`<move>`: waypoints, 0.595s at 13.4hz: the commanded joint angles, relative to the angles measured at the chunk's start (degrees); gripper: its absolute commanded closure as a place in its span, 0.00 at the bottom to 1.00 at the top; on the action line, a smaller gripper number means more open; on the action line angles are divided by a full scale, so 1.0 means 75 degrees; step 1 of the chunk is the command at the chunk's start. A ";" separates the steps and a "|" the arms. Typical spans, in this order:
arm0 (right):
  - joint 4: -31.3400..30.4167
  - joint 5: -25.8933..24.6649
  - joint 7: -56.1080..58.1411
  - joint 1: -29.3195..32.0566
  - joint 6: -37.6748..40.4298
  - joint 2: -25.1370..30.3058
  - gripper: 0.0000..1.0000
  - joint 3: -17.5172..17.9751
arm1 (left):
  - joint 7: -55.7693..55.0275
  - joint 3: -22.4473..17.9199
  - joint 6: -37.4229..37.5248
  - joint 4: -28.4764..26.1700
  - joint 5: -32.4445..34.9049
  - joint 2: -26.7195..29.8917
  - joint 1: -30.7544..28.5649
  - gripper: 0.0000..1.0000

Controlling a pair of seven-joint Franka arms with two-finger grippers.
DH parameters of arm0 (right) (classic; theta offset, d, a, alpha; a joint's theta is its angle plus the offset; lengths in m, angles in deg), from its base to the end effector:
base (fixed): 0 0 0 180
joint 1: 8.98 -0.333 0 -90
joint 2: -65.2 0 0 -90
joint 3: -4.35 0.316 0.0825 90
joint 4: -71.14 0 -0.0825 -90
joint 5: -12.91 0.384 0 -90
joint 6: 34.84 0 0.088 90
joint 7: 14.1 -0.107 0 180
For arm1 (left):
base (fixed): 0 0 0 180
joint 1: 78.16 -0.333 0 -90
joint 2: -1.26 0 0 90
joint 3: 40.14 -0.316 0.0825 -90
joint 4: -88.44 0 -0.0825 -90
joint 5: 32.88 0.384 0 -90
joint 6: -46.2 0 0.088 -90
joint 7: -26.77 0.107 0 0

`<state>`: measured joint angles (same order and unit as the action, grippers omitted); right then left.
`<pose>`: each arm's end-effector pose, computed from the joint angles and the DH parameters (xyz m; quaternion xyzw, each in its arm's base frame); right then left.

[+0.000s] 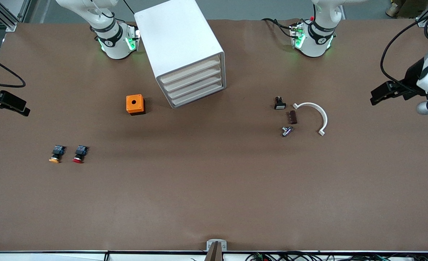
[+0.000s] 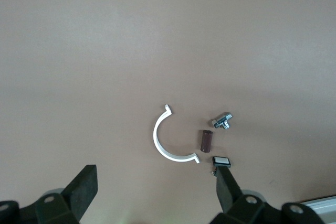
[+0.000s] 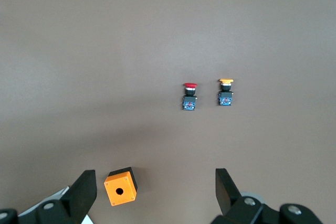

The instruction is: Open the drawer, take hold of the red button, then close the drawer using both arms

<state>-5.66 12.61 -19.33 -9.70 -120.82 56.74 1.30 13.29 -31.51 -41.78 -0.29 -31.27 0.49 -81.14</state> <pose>0.5928 -0.0220 0.6416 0.9978 -0.0658 0.0066 0.0064 0.5528 -0.0510 0.6245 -0.9975 -0.0686 0.0108 0.0150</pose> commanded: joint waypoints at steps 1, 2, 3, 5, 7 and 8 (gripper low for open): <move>0.0069 0.0063 -0.0029 0.0259 -0.0079 -0.0020 0.00 0.0044 | 0.0145 -0.0026 -0.0304 -0.0661 -0.0074 0.0572 0.0093 0.00; 0.0069 0.0063 -0.0006 0.0318 -0.0079 -0.0020 0.00 0.0044 | 0.0157 -0.0119 -0.0246 -0.0614 -0.0062 0.0583 0.0105 0.00; 0.0057 0.0098 -0.0041 0.0365 -0.0068 -0.0020 0.00 0.0044 | 0.0157 -0.0131 -0.0199 -0.0568 -0.0062 0.0560 0.0116 0.00; -0.0036 0.0181 -0.0065 0.0412 -0.0265 -0.0020 0.00 0.0056 | 0.0168 -0.0120 -0.0176 -0.0322 -0.0039 0.0374 0.0093 0.00; -0.0305 0.0157 -0.0076 0.0377 -0.0431 0.0038 0.00 0.0079 | 0.0168 -0.0108 -0.0164 -0.0262 -0.0050 0.0337 0.0046 0.00; -0.0480 0.0064 -0.0076 0.0366 -0.0501 0.0085 0.00 0.0079 | 0.0192 -0.0108 -0.0106 -0.0274 -0.0051 0.0360 0.0046 0.00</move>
<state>-6.86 13.05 -19.33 -7.20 -123.34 56.45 1.43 13.32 -32.15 -42.84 -3.14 -31.27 3.30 -80.61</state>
